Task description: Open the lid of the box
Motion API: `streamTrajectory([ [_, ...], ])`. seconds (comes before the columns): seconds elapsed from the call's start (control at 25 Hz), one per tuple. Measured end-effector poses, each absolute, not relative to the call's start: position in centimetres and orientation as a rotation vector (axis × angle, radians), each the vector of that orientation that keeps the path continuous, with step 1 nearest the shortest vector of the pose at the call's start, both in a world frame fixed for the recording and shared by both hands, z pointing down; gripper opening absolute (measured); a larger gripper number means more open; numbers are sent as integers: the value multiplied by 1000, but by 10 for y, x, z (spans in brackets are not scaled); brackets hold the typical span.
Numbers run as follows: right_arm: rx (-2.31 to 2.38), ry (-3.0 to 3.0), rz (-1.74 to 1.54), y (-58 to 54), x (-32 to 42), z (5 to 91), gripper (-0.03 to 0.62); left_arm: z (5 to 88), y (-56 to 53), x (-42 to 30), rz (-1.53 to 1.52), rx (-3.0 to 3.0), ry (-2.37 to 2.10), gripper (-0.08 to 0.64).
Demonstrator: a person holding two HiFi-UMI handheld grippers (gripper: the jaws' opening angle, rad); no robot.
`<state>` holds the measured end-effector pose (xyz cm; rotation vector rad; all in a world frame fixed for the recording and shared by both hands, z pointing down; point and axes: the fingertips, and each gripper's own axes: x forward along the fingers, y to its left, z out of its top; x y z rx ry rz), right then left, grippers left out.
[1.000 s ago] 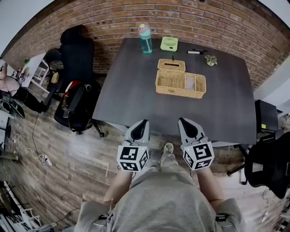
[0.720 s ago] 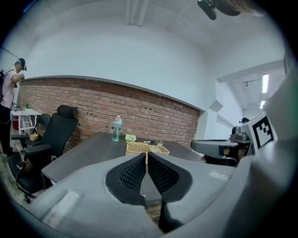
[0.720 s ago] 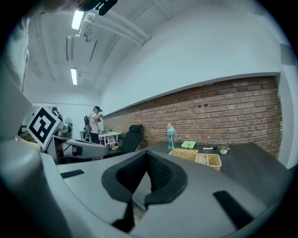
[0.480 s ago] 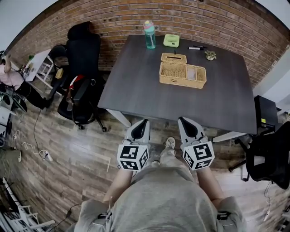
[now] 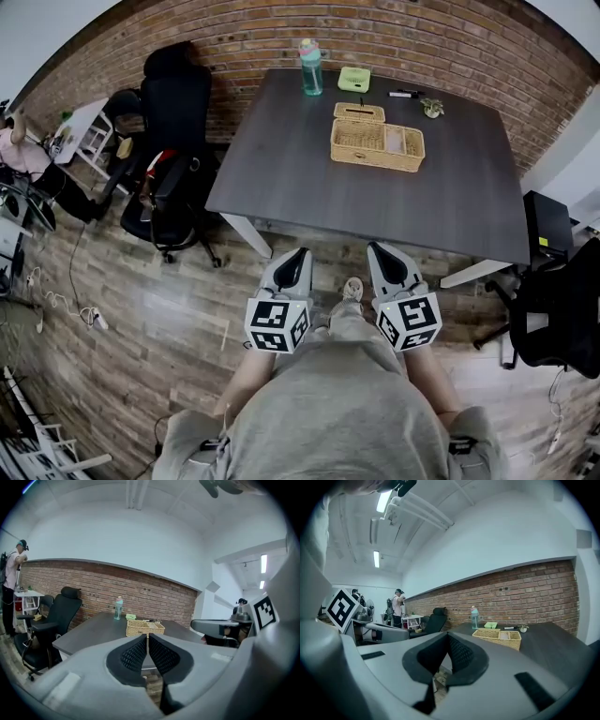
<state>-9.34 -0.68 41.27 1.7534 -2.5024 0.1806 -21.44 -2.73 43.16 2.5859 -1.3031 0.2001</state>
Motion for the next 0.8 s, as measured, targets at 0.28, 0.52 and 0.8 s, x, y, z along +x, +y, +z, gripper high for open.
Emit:
streamTrajectory([
  [0.28, 1738, -2509, 199, -2, -99, 416, 3, 430, -23, -219, 196, 2588, -1310, 26],
  [0.52, 1747, -2494, 181, -7, -97, 416, 2, 429, -27, -220, 190, 2587, -1310, 26],
  [0.8, 1746, -2493, 177, -11, -100, 416, 2, 429, -32, -221, 188, 2585, -1308, 26],
])
